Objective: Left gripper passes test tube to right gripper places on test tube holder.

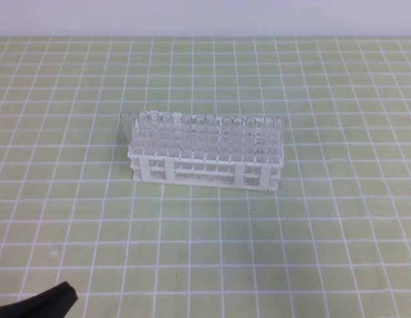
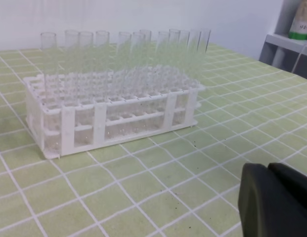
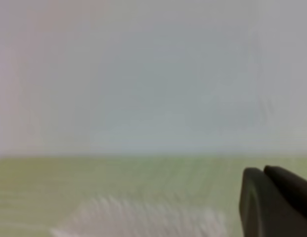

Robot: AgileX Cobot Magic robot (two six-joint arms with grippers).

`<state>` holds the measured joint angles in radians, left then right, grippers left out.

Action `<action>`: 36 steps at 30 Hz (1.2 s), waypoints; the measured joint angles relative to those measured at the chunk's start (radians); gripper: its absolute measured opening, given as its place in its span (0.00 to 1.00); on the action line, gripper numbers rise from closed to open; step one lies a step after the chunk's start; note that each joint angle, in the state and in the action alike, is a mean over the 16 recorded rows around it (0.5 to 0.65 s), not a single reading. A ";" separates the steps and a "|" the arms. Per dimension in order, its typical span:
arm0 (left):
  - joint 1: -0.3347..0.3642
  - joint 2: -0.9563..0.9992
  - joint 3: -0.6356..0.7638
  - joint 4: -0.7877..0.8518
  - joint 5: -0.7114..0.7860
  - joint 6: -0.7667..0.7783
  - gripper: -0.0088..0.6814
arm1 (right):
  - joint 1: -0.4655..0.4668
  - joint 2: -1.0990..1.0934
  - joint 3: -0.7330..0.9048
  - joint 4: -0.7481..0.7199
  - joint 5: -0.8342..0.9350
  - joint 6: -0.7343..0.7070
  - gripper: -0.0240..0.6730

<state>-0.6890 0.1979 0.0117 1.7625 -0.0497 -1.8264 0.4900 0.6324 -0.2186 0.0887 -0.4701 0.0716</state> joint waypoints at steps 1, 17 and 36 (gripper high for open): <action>0.000 0.000 -0.001 -0.002 0.000 0.000 0.01 | -0.005 -0.012 0.013 0.016 0.013 -0.023 0.01; 0.000 0.001 0.001 0.004 0.001 0.000 0.01 | -0.327 -0.451 0.217 0.193 0.371 -0.270 0.01; 0.000 0.001 0.004 0.008 0.001 0.000 0.01 | -0.404 -0.651 0.221 0.189 0.755 -0.277 0.01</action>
<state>-0.6895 0.1992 0.0156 1.7710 -0.0487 -1.8264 0.0858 -0.0188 0.0027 0.2779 0.2844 -0.2059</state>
